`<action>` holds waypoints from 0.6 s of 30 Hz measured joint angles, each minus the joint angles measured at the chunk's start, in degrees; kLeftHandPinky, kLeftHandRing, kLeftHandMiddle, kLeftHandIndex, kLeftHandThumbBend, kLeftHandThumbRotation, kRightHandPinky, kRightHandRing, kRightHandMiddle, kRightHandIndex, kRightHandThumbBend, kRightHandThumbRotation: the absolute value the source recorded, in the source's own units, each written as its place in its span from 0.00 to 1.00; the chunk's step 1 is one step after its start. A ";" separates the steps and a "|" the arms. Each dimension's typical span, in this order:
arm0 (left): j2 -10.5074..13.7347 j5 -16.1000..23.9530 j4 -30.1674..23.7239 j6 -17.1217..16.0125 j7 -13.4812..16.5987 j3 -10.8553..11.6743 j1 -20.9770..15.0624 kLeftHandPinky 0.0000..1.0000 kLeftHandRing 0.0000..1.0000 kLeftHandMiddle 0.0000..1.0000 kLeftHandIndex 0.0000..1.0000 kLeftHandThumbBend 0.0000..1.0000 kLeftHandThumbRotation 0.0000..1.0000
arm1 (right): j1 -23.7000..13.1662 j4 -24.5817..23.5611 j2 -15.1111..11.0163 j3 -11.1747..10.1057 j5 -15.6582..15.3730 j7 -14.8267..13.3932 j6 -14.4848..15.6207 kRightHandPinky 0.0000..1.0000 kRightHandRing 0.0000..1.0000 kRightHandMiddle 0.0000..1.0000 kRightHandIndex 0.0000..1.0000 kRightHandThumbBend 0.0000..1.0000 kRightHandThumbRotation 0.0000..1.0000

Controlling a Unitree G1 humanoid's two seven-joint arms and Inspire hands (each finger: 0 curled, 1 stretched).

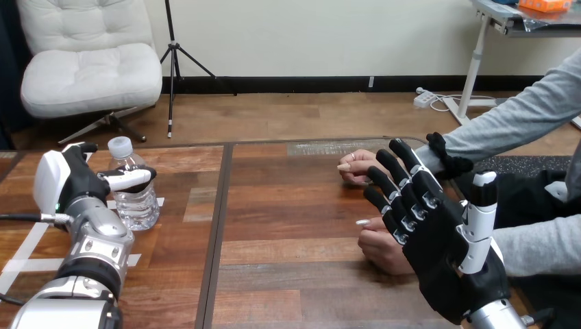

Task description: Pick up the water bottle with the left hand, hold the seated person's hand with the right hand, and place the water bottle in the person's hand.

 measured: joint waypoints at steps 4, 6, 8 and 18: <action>0.00 -0.01 0.00 -0.38 -0.09 0.00 0.00 0.84 0.86 0.83 0.75 0.94 0.05 | 0.21 0.00 0.00 0.06 0.00 -0.01 -0.01 1.00 1.00 1.00 1.00 0.95 1.00; 0.00 -0.01 0.00 -0.56 -0.12 0.00 0.00 0.84 0.86 0.83 0.75 0.94 0.06 | 0.29 0.00 0.01 0.10 0.00 -0.01 -0.01 1.00 1.00 1.00 1.00 0.95 1.00; 0.00 -0.02 0.00 -0.70 -0.20 0.01 0.00 0.83 0.86 0.83 0.75 0.94 0.06 | 0.31 0.00 0.02 0.13 0.00 -0.01 -0.01 1.00 1.00 1.00 1.00 0.95 1.00; 0.02 -0.02 0.00 -0.89 -1.44 -0.02 0.00 0.84 0.87 0.85 0.78 0.95 0.13 | 0.32 -0.02 0.08 0.16 0.00 -0.02 -0.01 1.00 1.00 1.00 1.00 0.96 1.00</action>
